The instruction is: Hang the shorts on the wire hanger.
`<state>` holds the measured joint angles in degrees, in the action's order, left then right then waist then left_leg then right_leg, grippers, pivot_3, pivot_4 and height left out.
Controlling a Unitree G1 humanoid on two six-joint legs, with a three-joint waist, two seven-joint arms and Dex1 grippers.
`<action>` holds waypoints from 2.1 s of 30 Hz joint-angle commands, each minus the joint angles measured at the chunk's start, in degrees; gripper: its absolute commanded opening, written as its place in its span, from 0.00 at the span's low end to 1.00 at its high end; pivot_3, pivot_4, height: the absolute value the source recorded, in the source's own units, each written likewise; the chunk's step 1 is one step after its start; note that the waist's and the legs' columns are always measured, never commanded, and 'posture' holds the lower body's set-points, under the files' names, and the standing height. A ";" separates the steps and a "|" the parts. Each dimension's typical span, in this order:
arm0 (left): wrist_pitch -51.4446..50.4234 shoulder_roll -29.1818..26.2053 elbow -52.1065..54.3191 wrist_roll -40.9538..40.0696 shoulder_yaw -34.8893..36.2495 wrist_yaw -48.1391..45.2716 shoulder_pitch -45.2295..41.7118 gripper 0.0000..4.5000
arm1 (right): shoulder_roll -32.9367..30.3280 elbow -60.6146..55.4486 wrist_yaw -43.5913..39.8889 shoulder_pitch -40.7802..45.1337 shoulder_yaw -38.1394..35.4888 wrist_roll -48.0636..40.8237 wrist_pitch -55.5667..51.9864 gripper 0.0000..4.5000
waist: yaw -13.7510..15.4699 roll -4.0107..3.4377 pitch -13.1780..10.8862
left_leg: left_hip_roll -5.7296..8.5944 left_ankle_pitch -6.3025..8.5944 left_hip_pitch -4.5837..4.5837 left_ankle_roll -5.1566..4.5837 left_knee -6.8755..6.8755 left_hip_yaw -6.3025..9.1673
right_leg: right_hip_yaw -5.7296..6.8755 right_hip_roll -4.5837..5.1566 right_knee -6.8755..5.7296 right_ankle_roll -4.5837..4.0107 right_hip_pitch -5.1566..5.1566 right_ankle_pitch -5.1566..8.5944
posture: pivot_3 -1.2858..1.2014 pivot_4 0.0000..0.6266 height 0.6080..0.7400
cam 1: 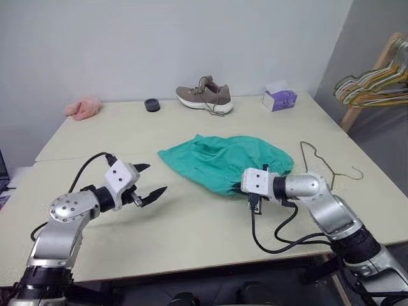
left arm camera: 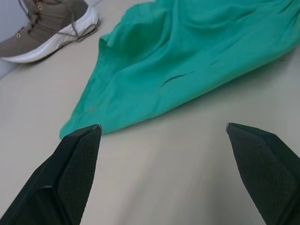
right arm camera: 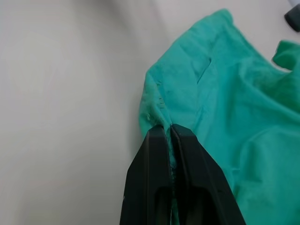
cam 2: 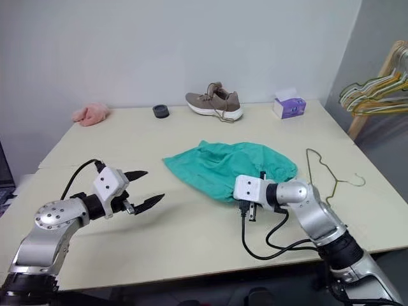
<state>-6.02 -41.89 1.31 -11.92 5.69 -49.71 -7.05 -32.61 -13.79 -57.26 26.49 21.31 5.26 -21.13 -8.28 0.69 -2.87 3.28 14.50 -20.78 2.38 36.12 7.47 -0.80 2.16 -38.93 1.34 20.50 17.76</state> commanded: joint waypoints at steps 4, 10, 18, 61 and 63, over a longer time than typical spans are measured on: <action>12.78 0.06 -13.61 7.78 -5.74 -1.18 -8.14 1.00 | -3.75 -9.24 -4.57 3.46 -4.50 -7.00 -6.31 0.02 | -1.51 0.01 0.01 | 0.00 0.00 -0.01 0.00 0.00 0.03 | 0.02 0.00 0.00 0.01 0.01 0.00 | 0.40 0.00 1.00; 25.22 1.55 -31.53 14.93 -9.29 3.28 -15.24 1.00 | -6.11 -14.03 -5.07 4.27 -6.10 -11.02 -10.98 0.02 | -3.25 0.06 0.04 | 0.01 0.00 -0.03 0.00 0.01 0.07 | 0.09 0.05 -0.01 0.09 0.00 -0.02 | 0.39 0.00 1.00; 35.48 2.30 -47.39 22.48 -13.22 9.36 -21.56 1.00 | -8.77 -17.43 -4.50 3.79 -6.78 -13.72 -13.82 0.02 | -6.03 0.15 0.11 | 0.06 0.00 -0.10 -0.01 0.02 0.10 | 0.13 0.12 0.01 0.26 0.02 -0.10 | 0.38 0.00 1.00; -3.03 4.26 -54.94 3.19 -7.77 16.41 -60.84 0.00 | 9.11 84.10 21.59 62.16 7.12 15.07 38.08 0.00 | -4.53 -0.27 -0.23 | 0.08 -0.75 -0.12 0.44 0.10 0.24 | 0.06 -0.06 -0.36 -0.05 0.28 -0.83 | 0.45 0.00 1.00; 3.65 3.19 -62.83 6.43 -7.67 21.90 -71.29 0.00 | 11.12 86.69 29.34 69.05 6.05 16.87 41.49 0.00 | -5.45 -0.14 -0.16 | 0.14 -0.88 -1.25 0.68 0.24 0.07 | -0.17 0.05 -0.66 -0.07 1.58 -0.85 | 0.45 0.00 1.00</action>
<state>-9.66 -36.56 -56.92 -8.45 -4.11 -33.72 -71.21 -21.44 70.90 -36.05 89.60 28.81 20.06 16.31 -13.74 0.54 -3.03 3.45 13.63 -22.53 3.07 36.48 7.46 -1.01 2.26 -39.66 1.29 22.54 16.92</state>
